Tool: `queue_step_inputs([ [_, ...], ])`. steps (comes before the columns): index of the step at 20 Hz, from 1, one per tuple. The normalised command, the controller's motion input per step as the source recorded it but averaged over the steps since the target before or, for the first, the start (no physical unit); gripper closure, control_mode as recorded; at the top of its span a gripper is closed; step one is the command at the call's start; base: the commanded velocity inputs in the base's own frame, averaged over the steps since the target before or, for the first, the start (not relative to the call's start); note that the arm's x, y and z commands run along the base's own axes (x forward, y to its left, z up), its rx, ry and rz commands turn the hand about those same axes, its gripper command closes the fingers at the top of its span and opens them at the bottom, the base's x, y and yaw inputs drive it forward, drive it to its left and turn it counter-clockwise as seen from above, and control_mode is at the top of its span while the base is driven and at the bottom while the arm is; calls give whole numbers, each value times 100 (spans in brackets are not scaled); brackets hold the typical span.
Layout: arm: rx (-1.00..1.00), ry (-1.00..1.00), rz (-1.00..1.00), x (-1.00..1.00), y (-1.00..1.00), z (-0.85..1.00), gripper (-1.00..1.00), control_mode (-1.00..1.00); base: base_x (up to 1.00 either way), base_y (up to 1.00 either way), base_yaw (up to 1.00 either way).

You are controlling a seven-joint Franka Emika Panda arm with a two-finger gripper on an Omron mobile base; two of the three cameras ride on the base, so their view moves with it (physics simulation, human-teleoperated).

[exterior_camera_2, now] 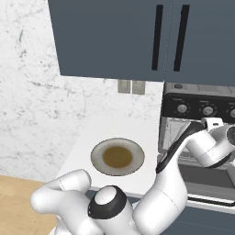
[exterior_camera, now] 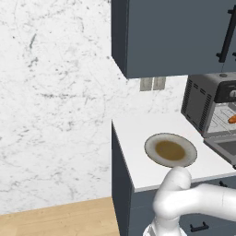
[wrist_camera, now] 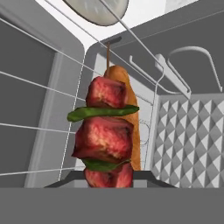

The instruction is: Pick up the kebab skewer and baguette bread, and place them inside the toaster oven. Close the toaster oven door and start by setting the timer.

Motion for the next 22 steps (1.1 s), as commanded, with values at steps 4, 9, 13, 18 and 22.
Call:
queue_step_inputs([
  [4, 0, 0, 0, 0, 0, 0, -100, -100, 0, 0, 0],
  [9, 0, 0, 0, 0, 0, 0, -100, -100, 0, 0, 0],
  [13, 0, 0, 0, 0, 0, 0, -100, -100, 0, 0, 0],
  [18, 0, 0, -7, -2, 0, 14, -100, -100, 0, 0, 0],
  [22, 7, 1, -23, -31, -2, 47, -100, -100, 0, 0, 0],
])
